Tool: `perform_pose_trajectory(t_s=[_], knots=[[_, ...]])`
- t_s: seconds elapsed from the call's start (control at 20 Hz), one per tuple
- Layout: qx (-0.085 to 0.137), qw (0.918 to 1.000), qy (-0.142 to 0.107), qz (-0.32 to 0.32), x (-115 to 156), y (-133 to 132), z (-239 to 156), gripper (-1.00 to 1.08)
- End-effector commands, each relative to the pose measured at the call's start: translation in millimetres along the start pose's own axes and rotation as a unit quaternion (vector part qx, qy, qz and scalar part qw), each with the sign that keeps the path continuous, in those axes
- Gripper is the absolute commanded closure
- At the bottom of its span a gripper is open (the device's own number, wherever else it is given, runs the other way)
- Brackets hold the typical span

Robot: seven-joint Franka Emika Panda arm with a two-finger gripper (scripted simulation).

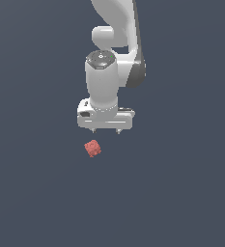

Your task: Pick up the object and move it to a goal position.

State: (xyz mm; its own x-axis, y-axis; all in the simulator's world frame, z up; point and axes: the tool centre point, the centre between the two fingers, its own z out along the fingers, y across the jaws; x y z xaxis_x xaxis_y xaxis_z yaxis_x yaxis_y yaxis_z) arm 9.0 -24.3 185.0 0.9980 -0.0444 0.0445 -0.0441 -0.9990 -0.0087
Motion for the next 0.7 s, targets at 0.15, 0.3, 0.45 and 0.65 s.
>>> perform_pose_trajectory(t_s=[0.15,0.3,0.45,0.65], knots=[[-0.001,1.0000,-0.001,-0.001,-0.5,2.1,-1.0,-0.92],[-0.002,1.0000,-0.002,-0.005,-1.9,8.2,-4.2,-0.92],[-0.004,1.0000,-0.004,-0.006,-3.3,13.1,-7.5,-0.92],[-0.004,1.0000,-0.004,-0.004,-3.7,14.0,-8.8,-0.92]])
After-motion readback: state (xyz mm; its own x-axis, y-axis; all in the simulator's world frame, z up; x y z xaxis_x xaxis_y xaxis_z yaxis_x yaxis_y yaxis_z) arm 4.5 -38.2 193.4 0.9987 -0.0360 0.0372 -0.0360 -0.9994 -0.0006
